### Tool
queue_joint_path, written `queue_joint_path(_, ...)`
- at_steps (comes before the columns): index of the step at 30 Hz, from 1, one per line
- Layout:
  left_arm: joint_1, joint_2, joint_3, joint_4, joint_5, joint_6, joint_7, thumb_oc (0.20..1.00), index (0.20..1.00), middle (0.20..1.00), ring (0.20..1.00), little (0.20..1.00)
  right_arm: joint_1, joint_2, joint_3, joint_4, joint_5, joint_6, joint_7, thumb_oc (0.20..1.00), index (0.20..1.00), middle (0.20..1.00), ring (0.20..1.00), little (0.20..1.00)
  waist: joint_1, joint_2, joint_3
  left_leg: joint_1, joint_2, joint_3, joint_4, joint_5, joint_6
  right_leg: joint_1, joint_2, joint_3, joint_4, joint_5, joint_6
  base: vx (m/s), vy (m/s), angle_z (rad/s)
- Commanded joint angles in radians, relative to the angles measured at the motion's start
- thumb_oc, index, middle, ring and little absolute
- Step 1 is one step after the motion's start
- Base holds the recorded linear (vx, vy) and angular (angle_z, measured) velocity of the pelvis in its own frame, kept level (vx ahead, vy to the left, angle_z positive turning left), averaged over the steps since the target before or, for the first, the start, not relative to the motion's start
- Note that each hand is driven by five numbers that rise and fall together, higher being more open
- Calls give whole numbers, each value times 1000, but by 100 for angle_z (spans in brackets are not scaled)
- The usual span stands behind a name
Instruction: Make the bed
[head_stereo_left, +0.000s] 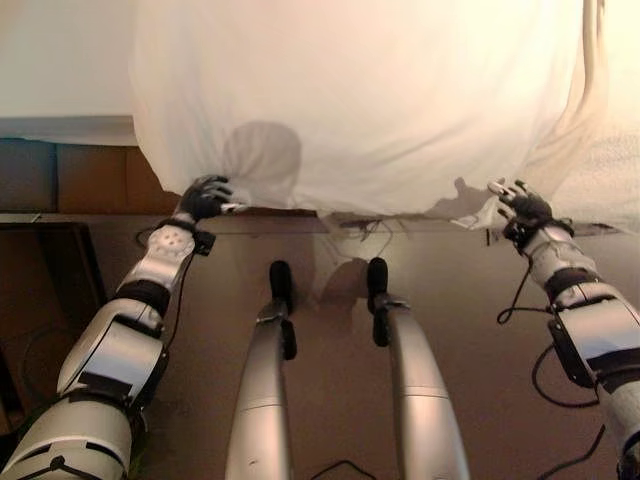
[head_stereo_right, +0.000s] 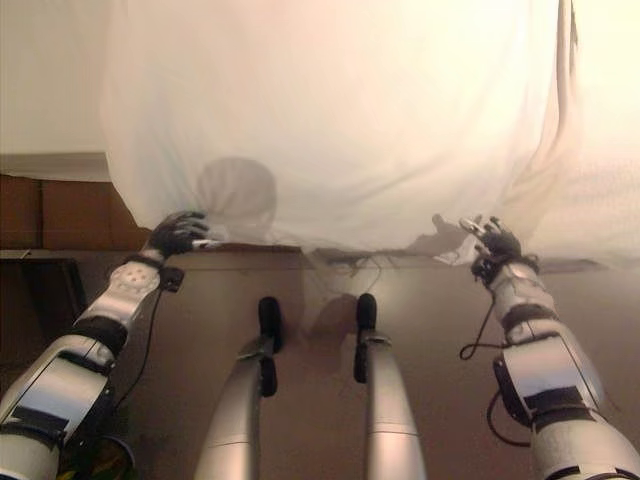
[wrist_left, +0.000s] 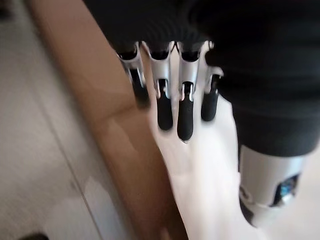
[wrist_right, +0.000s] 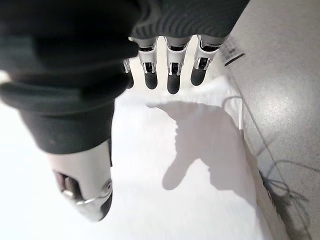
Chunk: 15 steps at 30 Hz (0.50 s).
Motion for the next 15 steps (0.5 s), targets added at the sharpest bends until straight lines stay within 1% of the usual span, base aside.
queue_joint_path(1, 87, 20, 68, 43, 17, -8, 93, 1000, 1000, 1000, 1000, 1000, 101, -45, -41, 34, 1, -17, -15, 1000, 1000, 1000, 1000, 1000, 4, 41, -40, 60, 33, -23, -33, -9, -55, 103, -43, 21, -167, 65, 117, 30, 8, 3)
queue_joint_path(3, 131, -7, 86, 46, 24, -7, 94, 1000, 1000, 1000, 1000, 1000, 154, -22, -68, 33, -11, -20, -9, 1000, 1000, 1000, 1000, 1000, 4, 45, -47, 117, 26, -24, -78, 4, -52, 158, -45, 19, -204, 75, 119, 35, 15, 7)
queue_joint_path(4, 161, -36, 90, 44, 27, -5, 95, 1000, 1000, 1000, 1000, 1000, 190, 6, -80, 25, -14, -24, -12, 1000, 1000, 1000, 1000, 1000, 3, 45, -55, 150, 23, -23, -109, 13, -51, 194, -46, 18, -234, 82, 121, 51, 23, 5)
queue_joint_path(5, 183, -52, 89, 45, 35, -5, 86, 1000, 1000, 1000, 1000, 1000, 221, 14, -95, 17, -18, -29, -5, 1000, 1000, 1000, 1000, 1000, 1, 45, -63, 182, 20, -22, -140, 20, -51, 224, -49, 15, -260, 91, 124, 63, 32, 4)
queue_joint_path(7, 229, -117, 72, 36, 44, -3, 68, 1000, 1000, 1000, 1000, 1000, 284, 66, -109, 2, -20, -36, -1, 1000, 1000, 1000, 1000, 1000, 2, 45, -74, 274, 19, -22, -225, 46, -47, 313, -51, 9, -334, 116, 132, 77, 56, 6)
queue_joint_path(9, 267, -158, 61, 31, 38, -7, 44, 1000, 1000, 1000, 1000, 1000, 342, 110, -107, -12, -35, -41, 13, 1000, 1000, 1000, 1000, 1000, 1, 42, -95, 341, 17, -20, -287, 59, -39, 380, -51, 8, -393, 137, 136, 105, 60, 2)
queue_joint_path(10, 302, -221, 33, 35, 42, -6, 9, 1000, 1000, 1000, 1000, 1000, 400, 168, -101, -18, -58, -48, 29, 1000, 1000, 1000, 1000, 1000, -2, 38, -121, 400, 19, -14, -334, 72, -36, 445, -53, 7, -448, 153, 139, 100, 46, 0)
queue_joint_path(11, 304, -221, 32, 35, 42, -6, 9, 1000, 1000, 1000, 1000, 1000, 403, 169, -101, -20, -58, -48, 29, 1000, 1000, 1000, 1000, 1000, -1, 38, -119, 407, 19, -14, -339, 73, -36, 452, -53, 6, -453, 155, 139, 102, 54, 1)
queue_joint_path(13, 346, -283, -6, 45, 43, 2, -61, 1000, 1000, 1000, 1000, 1000, 469, 236, -97, -36, -45, -46, 56, 1000, 1000, 1000, 1000, 1000, -6, 35, -149, 468, 23, -13, -385, 83, -33, 513, -54, 3, -495, 174, 142, 77, 57, -2)
queue_joint_path(15, 398, -329, -27, 55, 47, 15, -115, 1000, 1000, 1000, 1000, 1000, 535, 294, -87, -50, -56, -37, 85, 1000, 1000, 1000, 1000, 1000, -8, 33, -180, 524, 28, -8, -411, 82, -28, 568, -49, 7, -525, 178, 140, 99, 74, -8)
